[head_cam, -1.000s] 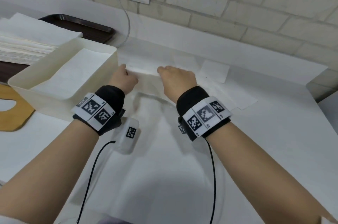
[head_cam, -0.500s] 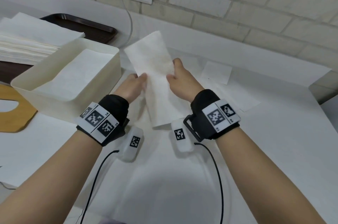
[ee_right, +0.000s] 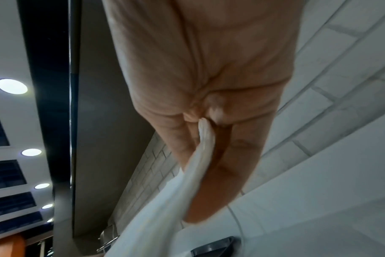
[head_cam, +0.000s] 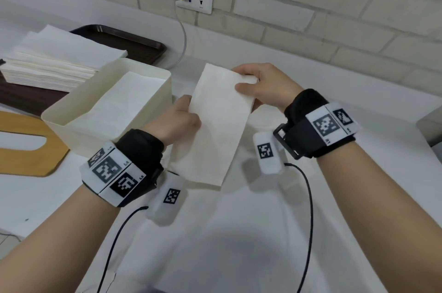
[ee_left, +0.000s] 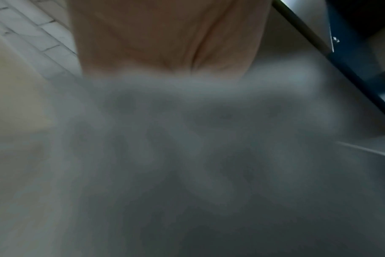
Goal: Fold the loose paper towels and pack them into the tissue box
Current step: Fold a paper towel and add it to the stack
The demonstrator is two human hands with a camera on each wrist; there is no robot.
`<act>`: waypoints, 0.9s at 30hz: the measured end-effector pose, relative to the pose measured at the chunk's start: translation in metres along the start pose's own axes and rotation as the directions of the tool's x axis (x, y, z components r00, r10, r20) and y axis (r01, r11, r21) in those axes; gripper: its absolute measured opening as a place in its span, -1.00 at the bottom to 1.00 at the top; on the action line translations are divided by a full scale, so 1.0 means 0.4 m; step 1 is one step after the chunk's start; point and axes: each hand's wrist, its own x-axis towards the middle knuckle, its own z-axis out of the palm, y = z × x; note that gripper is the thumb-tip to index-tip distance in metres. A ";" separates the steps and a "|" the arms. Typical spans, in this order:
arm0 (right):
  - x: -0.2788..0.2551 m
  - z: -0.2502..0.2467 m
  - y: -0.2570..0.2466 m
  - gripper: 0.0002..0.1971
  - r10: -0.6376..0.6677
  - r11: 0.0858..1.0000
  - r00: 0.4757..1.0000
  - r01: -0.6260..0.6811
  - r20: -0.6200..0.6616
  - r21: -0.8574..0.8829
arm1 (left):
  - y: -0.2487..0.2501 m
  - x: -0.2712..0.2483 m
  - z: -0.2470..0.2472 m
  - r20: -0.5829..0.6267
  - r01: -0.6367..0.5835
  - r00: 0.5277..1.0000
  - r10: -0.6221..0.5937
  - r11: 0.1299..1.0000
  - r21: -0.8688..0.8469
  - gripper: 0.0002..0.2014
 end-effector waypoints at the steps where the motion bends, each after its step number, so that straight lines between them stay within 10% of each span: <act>1: 0.007 0.002 -0.013 -0.67 -0.011 1.000 1.000 0.011 0.018 0.004 | 0.001 -0.001 -0.008 -0.026 0.002 1.000 -0.003 0.999 -0.044 -0.63; 7: 0.098 0.031 -0.076 -0.69 -0.056 0.988 0.995 0.067 -0.082 0.141 | -0.009 -0.045 -0.091 -0.004 -0.140 0.990 0.143 0.963 -0.231 -0.17; 13: 0.198 0.102 -0.132 -0.68 -0.315 0.949 0.940 0.307 -0.133 -0.073 | -0.029 -0.074 -0.217 -0.165 -0.175 0.973 0.159 0.981 -0.083 -0.76; 17: 0.281 0.170 -0.162 -0.71 -0.380 0.919 0.908 0.349 -0.177 -0.183 | -0.058 -0.069 -0.313 -0.302 -0.133 0.942 0.143 0.990 0.051 -0.77; 27: 0.368 0.345 -0.153 -0.60 -0.181 0.687 0.949 0.311 0.260 -0.657 | -0.132 0.001 -0.377 -0.347 0.269 0.934 -0.085 0.806 0.527 -0.58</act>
